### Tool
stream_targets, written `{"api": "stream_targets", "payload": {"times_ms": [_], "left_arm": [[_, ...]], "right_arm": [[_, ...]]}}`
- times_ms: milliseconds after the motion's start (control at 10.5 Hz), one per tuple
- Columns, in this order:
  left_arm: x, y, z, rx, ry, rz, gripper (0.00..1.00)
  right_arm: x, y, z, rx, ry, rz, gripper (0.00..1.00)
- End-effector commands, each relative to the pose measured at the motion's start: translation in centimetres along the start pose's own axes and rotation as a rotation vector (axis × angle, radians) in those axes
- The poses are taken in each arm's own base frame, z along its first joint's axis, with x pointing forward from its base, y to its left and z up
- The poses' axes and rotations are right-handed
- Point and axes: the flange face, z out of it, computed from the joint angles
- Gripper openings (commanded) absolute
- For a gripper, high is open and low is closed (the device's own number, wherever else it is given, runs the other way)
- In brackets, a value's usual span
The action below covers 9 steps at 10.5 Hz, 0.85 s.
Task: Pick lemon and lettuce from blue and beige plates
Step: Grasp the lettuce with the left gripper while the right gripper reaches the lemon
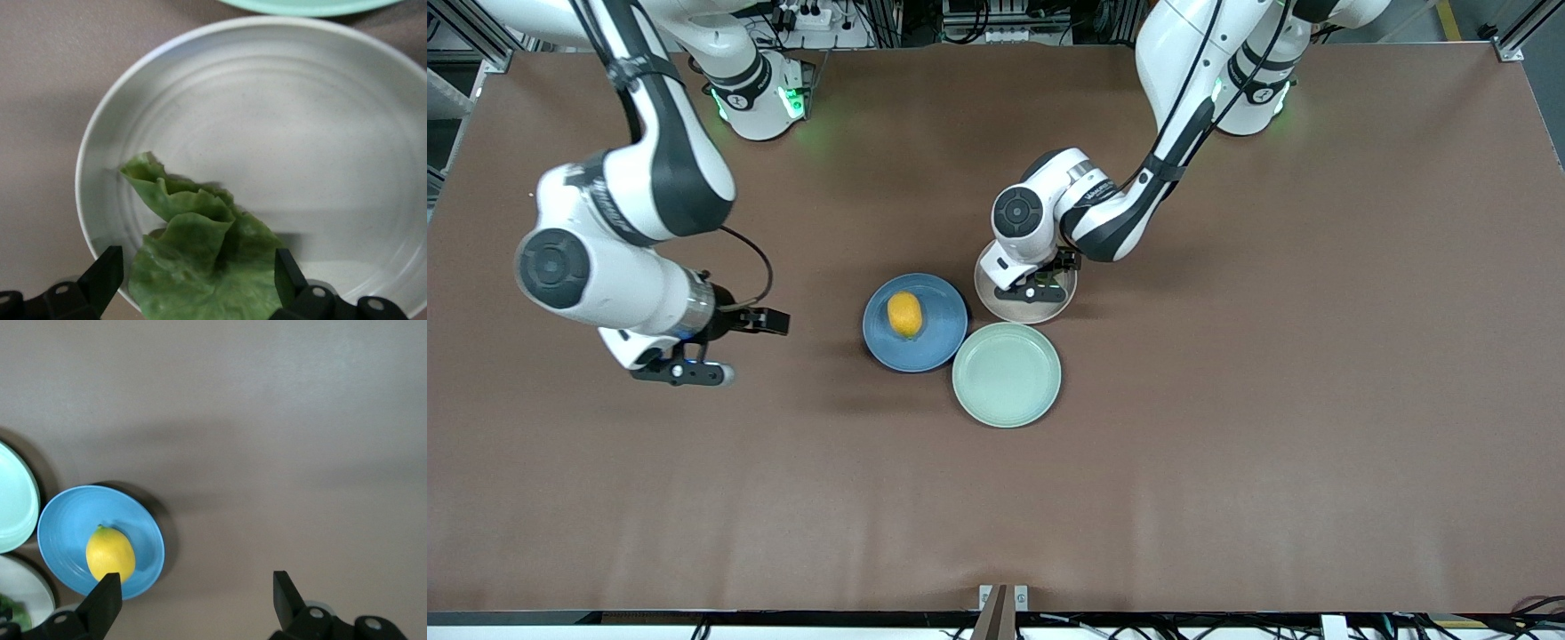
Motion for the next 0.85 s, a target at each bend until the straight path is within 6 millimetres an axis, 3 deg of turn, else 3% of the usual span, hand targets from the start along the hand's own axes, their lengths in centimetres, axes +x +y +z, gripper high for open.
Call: {"api": "stream_targets", "payload": {"times_ms": [0,95,190,285,380,759], "left_arm": [[-0.4,1.1,0.3,0.006,0.014,-0.033,1.0],[-0.3,1.1,0.3,0.002,0.017,-0.051,1.0],[-0.2,1.1,0.3,-0.005,0.014,-0.071,0.72],[-0.4,1.2,0.4,-0.019,-0.004,-0.106,0.33],[-0.3,1.2,0.4,-0.024,-0.008,-0.132,0.0],[-0.2,1.3,0.2,-0.035,0.002,-0.136,0.0]], "right_arm": [[0.1,-3.0,3.6,0.011,0.004,0.069,1.0],[0.0,-4.2,4.8,0.01,0.005,0.093,1.0],[0.0,-5.2,5.6,0.014,0.011,0.109,1.0],[-0.2,-5.7,6.1,0.014,0.01,0.12,1.0],[-0.2,-6.3,6.5,0.014,0.012,0.127,1.0],[-0.1,-8.5,9.5,0.028,0.034,0.195,1.0]]}}
